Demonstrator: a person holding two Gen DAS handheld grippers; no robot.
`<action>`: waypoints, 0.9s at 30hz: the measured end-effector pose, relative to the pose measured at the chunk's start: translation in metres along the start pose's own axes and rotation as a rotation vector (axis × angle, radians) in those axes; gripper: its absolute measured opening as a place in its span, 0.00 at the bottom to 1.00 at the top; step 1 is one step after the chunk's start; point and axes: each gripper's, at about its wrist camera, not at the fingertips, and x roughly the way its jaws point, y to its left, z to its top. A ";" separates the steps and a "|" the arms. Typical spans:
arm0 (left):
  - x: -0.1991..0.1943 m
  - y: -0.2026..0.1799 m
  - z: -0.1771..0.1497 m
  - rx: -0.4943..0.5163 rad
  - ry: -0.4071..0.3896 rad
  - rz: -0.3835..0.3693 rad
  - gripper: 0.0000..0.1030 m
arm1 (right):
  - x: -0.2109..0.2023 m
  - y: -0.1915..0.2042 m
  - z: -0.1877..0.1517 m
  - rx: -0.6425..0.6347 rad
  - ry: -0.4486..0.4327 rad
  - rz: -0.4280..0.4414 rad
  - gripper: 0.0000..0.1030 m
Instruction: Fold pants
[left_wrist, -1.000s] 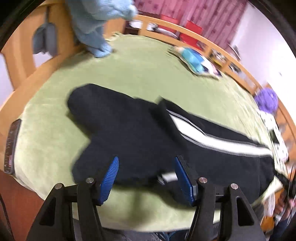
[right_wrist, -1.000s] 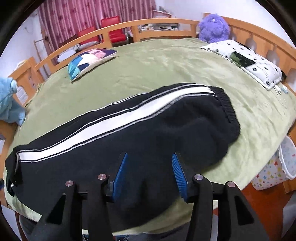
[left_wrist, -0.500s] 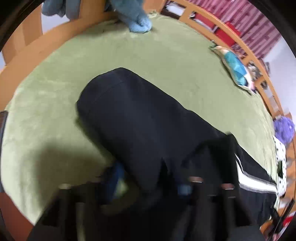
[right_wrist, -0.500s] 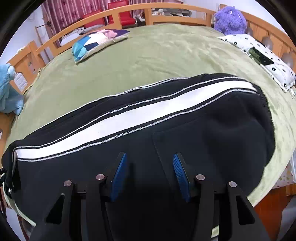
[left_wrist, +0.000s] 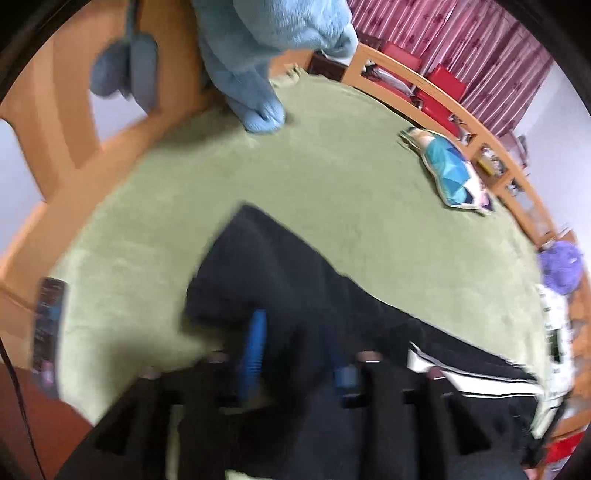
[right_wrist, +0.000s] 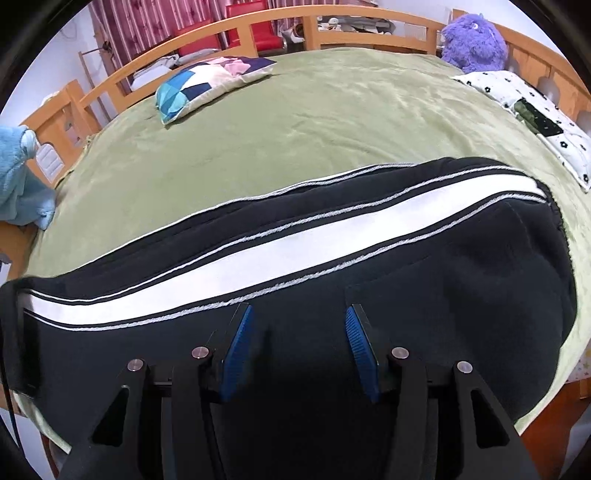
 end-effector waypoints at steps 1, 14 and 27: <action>0.001 0.000 -0.001 0.011 -0.002 0.017 0.55 | 0.001 0.000 -0.002 0.001 0.003 0.007 0.50; 0.055 -0.020 -0.050 0.052 0.150 -0.057 0.55 | 0.000 -0.031 -0.003 0.000 0.012 -0.073 0.50; 0.042 -0.130 -0.086 0.214 0.150 -0.190 0.61 | -0.051 -0.214 -0.020 0.380 -0.126 -0.127 0.76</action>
